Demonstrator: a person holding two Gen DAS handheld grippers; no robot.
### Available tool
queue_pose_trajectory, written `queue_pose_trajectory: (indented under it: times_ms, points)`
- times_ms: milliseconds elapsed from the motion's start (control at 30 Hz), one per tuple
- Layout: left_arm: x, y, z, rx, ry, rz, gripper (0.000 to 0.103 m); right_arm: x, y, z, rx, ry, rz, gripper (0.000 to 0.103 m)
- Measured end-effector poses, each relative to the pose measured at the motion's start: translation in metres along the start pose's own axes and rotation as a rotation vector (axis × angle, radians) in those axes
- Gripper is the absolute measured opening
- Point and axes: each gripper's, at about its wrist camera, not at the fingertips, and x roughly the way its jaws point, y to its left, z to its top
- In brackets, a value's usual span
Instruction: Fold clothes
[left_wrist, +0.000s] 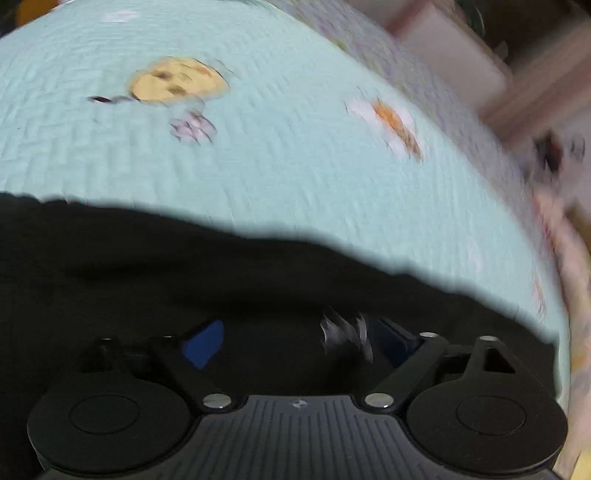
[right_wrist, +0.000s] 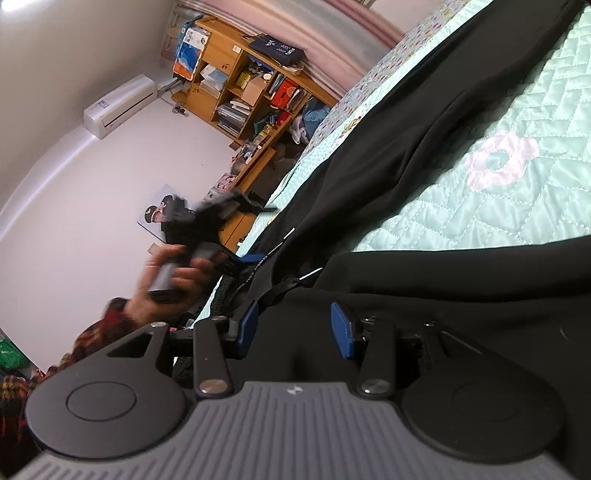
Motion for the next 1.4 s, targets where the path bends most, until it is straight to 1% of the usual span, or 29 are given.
queue_pose_trajectory:
  times_ms: [67,100,133,167,233,267,333,367,433,467,500,533,567,600,633,667,700,733,767,867,900,967,1000,1167,1233,1300,1333,1367,1400]
  points:
    - [-0.005,0.009,0.013,-0.080,-0.043,-0.021,0.087,-0.001,-0.001,0.000,0.004,-0.001,0.005,0.046]
    - [-0.007,0.005,0.014,-0.068,-0.051,-0.004,0.087,-0.002,-0.001,0.000,0.006,-0.001,0.008,0.046]
    - [-0.010,-0.004,0.013,-0.027,-0.068,0.041,0.088,-0.002,-0.002,0.000,0.009,-0.002,0.011,0.046]
    - [-0.015,-0.015,0.010,0.019,-0.089,0.089,0.094,-0.003,-0.002,0.000,0.012,-0.002,0.015,0.046]
    - [-0.029,-0.028,0.001,0.081,-0.100,0.114,0.098,-0.005,-0.003,0.000,0.015,-0.004,0.019,0.046]
    - [-0.036,-0.034,-0.003,0.108,-0.098,0.106,0.098,-0.005,-0.003,0.000,0.016,-0.004,0.021,0.046]
    - [-0.049,-0.039,-0.021,0.150,-0.047,0.001,0.100,-0.006,-0.003,0.000,0.018,-0.005,0.023,0.046]
    - [-0.048,-0.049,-0.033,0.193,-0.017,-0.019,0.100,-0.007,-0.003,0.000,0.019,-0.006,0.025,0.046]
    - [-0.039,-0.063,-0.049,0.278,0.012,0.008,0.100,-0.008,-0.003,0.001,0.021,-0.007,0.028,0.046]
    - [-0.034,-0.068,-0.056,0.317,0.022,0.039,0.099,-0.008,-0.003,0.001,0.022,-0.007,0.029,0.046]
    - [-0.024,-0.068,-0.058,0.341,0.020,0.122,0.098,-0.008,-0.003,0.001,0.023,-0.008,0.030,0.046]
    - [-0.013,-0.061,-0.055,0.344,0.018,0.222,0.093,-0.008,-0.003,0.001,0.023,-0.008,0.031,0.046]
    - [-0.005,-0.055,-0.052,0.339,0.010,0.291,0.099,-0.009,-0.003,0.001,0.024,-0.008,0.032,0.046]
    - [-0.006,-0.049,-0.049,0.313,-0.011,0.278,0.101,-0.009,-0.003,0.001,0.025,-0.008,0.033,0.046]
    - [-0.006,-0.044,-0.046,0.286,-0.031,0.265,0.101,-0.009,-0.004,0.001,0.026,-0.008,0.034,0.046]
    - [-0.006,-0.040,-0.044,0.265,-0.048,0.257,0.098,-0.009,-0.004,0.001,0.027,-0.008,0.035,0.046]
    - [-0.005,-0.043,-0.045,0.268,-0.053,0.262,0.095,-0.009,-0.004,0.001,0.028,-0.008,0.036,0.046]
    - [-0.010,-0.048,-0.048,0.285,-0.061,0.263,0.091,-0.009,-0.004,0.001,0.029,-0.009,0.038,0.046]
    - [-0.016,-0.053,-0.053,0.314,-0.070,0.265,0.090,-0.009,-0.005,0.001,0.032,-0.009,0.040,0.046]
    - [-0.049,-0.068,-0.087,0.391,-0.115,0.281,0.091,-0.010,-0.006,0.001,0.040,-0.012,0.049,0.046]
    - [-0.060,-0.073,-0.099,0.414,-0.133,0.288,0.093,-0.010,-0.007,0.001,0.042,-0.012,0.051,0.046]
    - [-0.083,-0.082,-0.125,0.459,-0.167,0.301,0.100,-0.010,-0.007,0.002,0.043,-0.012,0.052,0.046]
    - [-0.093,-0.086,-0.137,0.479,-0.178,0.307,0.101,-0.010,-0.007,0.002,0.043,-0.012,0.052,0.046]
    - [-0.126,-0.093,-0.215,0.530,-0.133,0.346,0.101,-0.010,-0.005,0.002,0.035,-0.005,0.043,0.046]
    - [-0.136,-0.095,-0.245,0.547,-0.111,0.364,0.101,-0.009,-0.001,0.003,0.023,0.005,0.022,0.046]
    - [-0.137,-0.094,-0.266,0.556,-0.080,0.366,0.101,-0.010,0.012,0.004,-0.001,0.038,-0.046,0.047]
    - [-0.137,-0.094,-0.277,0.560,-0.064,0.367,0.101,-0.011,0.018,0.004,-0.013,0.056,-0.081,0.050]
    - [-0.138,-0.093,-0.287,0.564,-0.049,0.368,0.101,-0.018,0.028,0.002,-0.027,0.070,-0.099,0.058]
    - [-0.138,-0.093,-0.298,0.568,-0.033,0.369,0.102,-0.025,0.038,0.000,-0.041,0.085,-0.116,0.062]
